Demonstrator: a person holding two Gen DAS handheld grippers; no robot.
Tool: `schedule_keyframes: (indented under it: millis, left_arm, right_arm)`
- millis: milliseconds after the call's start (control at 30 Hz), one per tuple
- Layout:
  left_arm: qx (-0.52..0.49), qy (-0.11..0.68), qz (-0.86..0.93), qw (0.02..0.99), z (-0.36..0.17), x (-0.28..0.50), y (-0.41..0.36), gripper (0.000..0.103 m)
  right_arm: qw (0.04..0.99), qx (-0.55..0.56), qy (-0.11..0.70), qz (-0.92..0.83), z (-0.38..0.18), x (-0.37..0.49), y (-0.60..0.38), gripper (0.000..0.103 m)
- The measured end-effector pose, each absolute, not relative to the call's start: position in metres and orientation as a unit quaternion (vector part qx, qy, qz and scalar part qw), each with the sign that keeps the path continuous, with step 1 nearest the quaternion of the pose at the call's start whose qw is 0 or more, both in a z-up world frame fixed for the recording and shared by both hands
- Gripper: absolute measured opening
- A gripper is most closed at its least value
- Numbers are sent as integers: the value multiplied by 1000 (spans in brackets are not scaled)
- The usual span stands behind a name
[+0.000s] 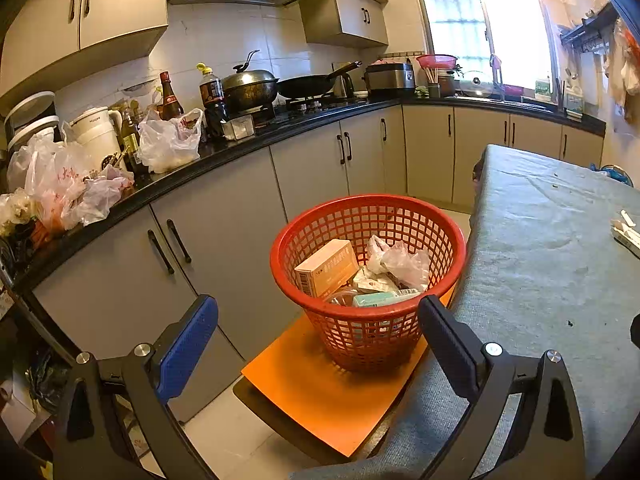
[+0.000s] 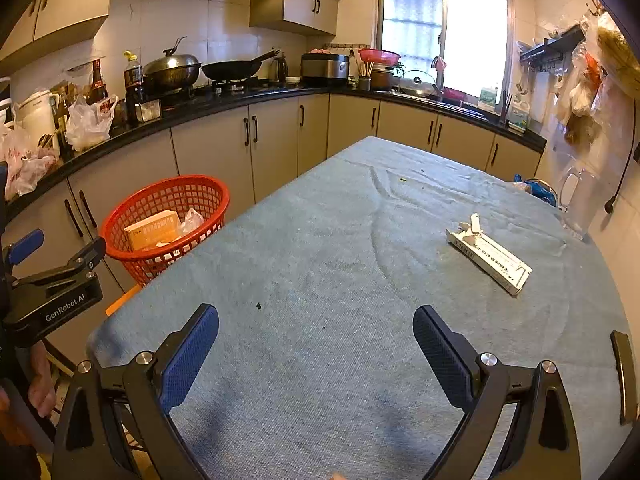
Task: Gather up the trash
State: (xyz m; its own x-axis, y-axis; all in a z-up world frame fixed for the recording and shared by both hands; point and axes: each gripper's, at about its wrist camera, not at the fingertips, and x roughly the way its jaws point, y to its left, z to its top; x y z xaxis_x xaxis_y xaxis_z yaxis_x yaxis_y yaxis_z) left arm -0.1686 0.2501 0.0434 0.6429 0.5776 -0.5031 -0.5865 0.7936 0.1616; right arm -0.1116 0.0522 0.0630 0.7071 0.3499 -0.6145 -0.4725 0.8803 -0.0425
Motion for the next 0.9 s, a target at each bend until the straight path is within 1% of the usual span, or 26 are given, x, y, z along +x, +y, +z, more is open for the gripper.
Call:
schedule_keyframes:
  millis: [900]
  left_arm:
    - [-7,271,321,907,40,-166,252,100]
  right_arm:
    - [917,-108,317,219,55,-107,61,100]
